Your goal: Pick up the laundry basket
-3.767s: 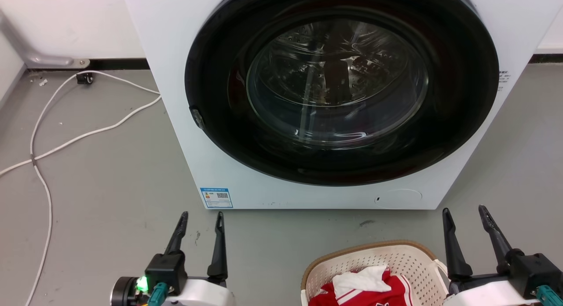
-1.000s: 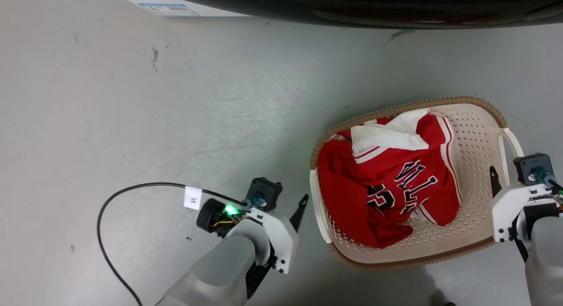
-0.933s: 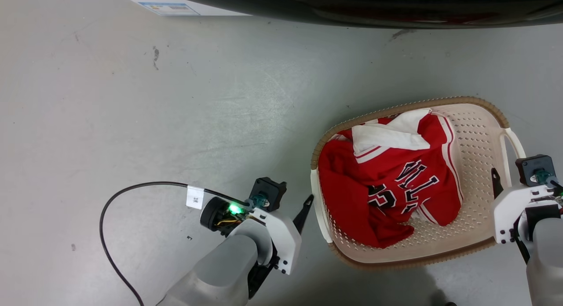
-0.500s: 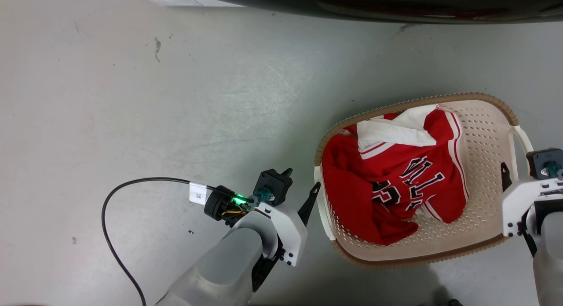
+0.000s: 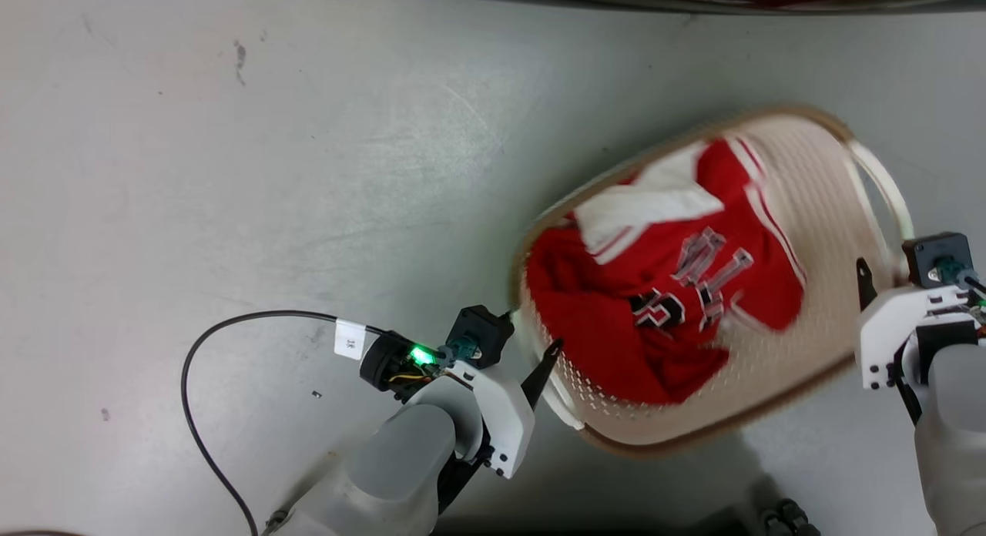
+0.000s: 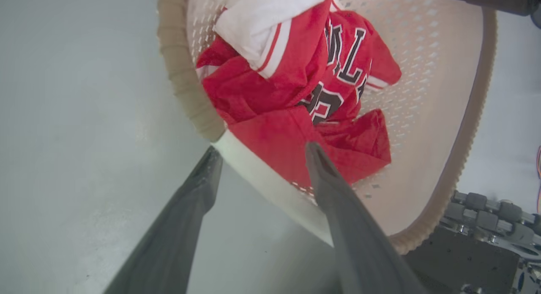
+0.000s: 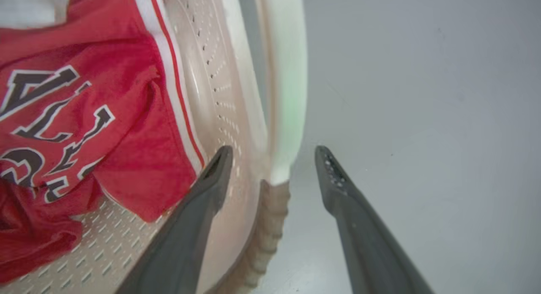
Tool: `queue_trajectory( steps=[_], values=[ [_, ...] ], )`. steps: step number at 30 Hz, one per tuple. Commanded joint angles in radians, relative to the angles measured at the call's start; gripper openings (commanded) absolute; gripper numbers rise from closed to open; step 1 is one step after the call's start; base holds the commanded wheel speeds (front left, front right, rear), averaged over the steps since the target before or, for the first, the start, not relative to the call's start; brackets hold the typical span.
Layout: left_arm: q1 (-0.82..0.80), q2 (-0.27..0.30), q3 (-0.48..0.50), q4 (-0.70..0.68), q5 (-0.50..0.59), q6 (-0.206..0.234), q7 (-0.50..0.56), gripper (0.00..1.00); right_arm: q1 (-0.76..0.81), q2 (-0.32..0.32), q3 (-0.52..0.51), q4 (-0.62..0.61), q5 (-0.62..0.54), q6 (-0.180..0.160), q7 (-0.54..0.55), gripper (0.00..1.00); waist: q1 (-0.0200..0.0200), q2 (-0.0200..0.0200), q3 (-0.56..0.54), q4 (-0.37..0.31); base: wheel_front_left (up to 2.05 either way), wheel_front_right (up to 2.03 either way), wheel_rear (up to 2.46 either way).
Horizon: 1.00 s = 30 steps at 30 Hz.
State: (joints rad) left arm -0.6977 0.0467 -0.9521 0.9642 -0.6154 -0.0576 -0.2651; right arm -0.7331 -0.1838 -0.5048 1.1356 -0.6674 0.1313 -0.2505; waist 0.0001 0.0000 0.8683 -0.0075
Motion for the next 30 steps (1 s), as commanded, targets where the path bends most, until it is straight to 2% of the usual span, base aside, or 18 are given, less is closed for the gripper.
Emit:
queue_trajectory(
  steps=[1,7,15,16,17,18,30],
  values=[
    [-0.008,0.007,-0.009,0.019,-0.003,-0.003,0.012,1.0,-0.017,0.005,0.004,0.002,0.001,-0.001,0.0,1.0,-0.0001,0.0,0.013,-0.007,0.0,0.0,0.0],
    [-0.036,0.006,-0.035,0.041,-0.019,-0.008,0.012,1.0,-0.032,0.003,0.013,0.003,0.001,-0.001,0.003,1.0,-0.0001,0.0,0.033,-0.013,0.0,0.0,0.0],
    [-0.059,0.007,-0.054,0.041,-0.033,0.009,0.005,1.0,-0.046,0.011,0.022,0.016,0.001,-0.001,0.021,1.0,-0.0001,0.0,0.041,-0.009,0.0,0.0,0.0],
    [-0.062,0.007,-0.056,0.04,-0.034,0.011,0.006,0.89,-0.047,0.01,0.024,0.018,0.001,-0.001,0.023,0.6,-0.0001,0.0,0.042,-0.008,0.0,0.0,0.0],
    [-0.064,0.007,-0.057,0.038,-0.033,0.013,0.005,0.38,-0.048,0.009,0.033,0.02,0.001,-0.001,0.022,0.0,-0.0001,0.0,0.043,-0.007,0.0,0.0,0.0],
    [-0.066,0.007,-0.058,0.037,-0.033,0.015,0.004,0.0,-0.048,0.01,0.036,0.027,0.001,-0.001,0.027,0.0,-0.0001,0.0,0.043,-0.006,0.0,0.0,0.0],
    [-0.056,0.0,-0.065,0.0,-0.026,0.018,-0.003,0.0,-0.029,0.002,0.029,0.066,0.001,-0.004,0.066,0.0,-0.0001,0.0,-0.004,-0.004,0.0,0.0,0.0]
  ],
)
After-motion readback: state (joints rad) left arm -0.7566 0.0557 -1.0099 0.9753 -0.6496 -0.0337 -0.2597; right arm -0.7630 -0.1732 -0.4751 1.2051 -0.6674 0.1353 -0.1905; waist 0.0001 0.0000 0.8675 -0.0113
